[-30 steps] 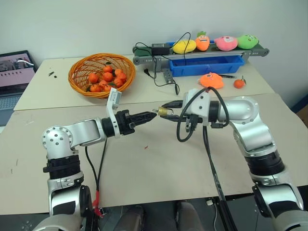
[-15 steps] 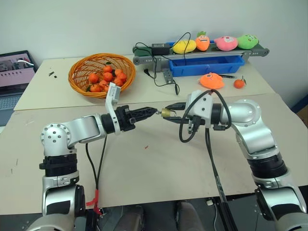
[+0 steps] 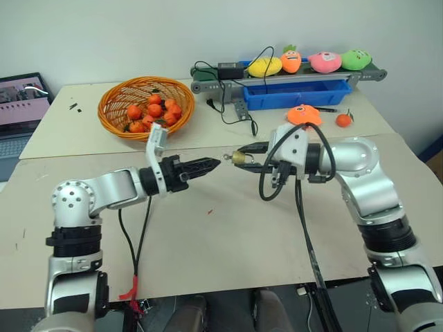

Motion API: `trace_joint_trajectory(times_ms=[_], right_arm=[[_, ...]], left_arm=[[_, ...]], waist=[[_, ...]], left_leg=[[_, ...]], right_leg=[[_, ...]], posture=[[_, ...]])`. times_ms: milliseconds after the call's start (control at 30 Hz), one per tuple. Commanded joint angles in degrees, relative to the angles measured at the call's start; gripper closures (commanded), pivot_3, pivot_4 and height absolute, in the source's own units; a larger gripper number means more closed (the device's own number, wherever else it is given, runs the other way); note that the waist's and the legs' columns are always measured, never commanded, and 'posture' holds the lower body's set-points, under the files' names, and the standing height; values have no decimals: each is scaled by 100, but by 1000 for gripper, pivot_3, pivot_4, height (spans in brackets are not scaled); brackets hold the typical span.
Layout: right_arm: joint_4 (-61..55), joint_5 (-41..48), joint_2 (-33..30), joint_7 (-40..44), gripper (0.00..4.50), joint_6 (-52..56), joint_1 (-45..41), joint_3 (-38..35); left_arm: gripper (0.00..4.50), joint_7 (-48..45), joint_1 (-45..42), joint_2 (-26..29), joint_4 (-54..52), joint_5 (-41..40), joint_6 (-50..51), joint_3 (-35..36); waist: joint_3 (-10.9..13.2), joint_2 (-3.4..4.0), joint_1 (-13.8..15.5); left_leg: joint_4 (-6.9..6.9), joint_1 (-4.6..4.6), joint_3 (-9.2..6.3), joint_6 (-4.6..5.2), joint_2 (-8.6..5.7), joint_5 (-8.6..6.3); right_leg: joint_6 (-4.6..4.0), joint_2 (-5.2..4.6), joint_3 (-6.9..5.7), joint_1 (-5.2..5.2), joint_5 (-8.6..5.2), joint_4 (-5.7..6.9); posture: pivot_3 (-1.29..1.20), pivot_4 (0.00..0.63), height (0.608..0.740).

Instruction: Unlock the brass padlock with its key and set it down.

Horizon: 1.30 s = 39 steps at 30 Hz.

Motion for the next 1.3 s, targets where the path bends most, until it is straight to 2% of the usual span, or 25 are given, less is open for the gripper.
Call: trace_joint_trajectory(times_ms=[33, 167, 300, 533, 900, 1300], right_arm=[[-110, 272, -51, 65, 3600, 37, -80, -218], [-407, 758, 29, 65, 3600, 593, 15, -289], [-760, 1236, 109, -47, 3600, 1207, 94, -367], [-961, 1341, 30, -164, 3600, 1438, 148, -349], [-967, 1272, 38, -243, 3600, 1416, 248, -271], [-899, 1134, 1, -185, 3600, 1275, 321, -148]], left_arm=[[2984, -850, 41, 234, 20, 178, 74, 114], [2984, -1457, 151, 242, 64, 531, 41, 18], [2984, -1824, 266, 109, -3, 543, 116, -88], [2984, -2108, 591, 81, 69, 769, 207, -179], [2984, -1760, 793, -368, -101, 503, -22, -106], [2984, -1265, 793, -543, -241, 119, -235, -169]], waist=[[0, 0, 3], [0, 0, -1], [0, 0, 1], [0, 0, -3], [0, 0, -6], [0, 0, 0]], left_leg=[[-1, 0, 0, 0, 0, 0], [-7, -1, 0, 1, 0, -1], [-9, -1, 0, 2, 2, -1], [-10, 1, 0, 3, 2, -2], [-10, 0, 1, 3, 3, -2], [-10, 0, 1, 4, 3, -2]], right_leg=[[0, 0, 0, 0, 0, -3], [0, 0, -1, 1, 0, -11], [-1, -1, 0, 1, 1, -12], [-1, 0, 0, 1, 1, -12], [-1, -1, 1, 2, 1, -15], [-1, -1, 1, 2, 1, -16]], posture=[[0, 150, 740], [0, 150, 740], [0, 150, 740], [0, 150, 740], [0, 150, 740], [0, 150, 740]])
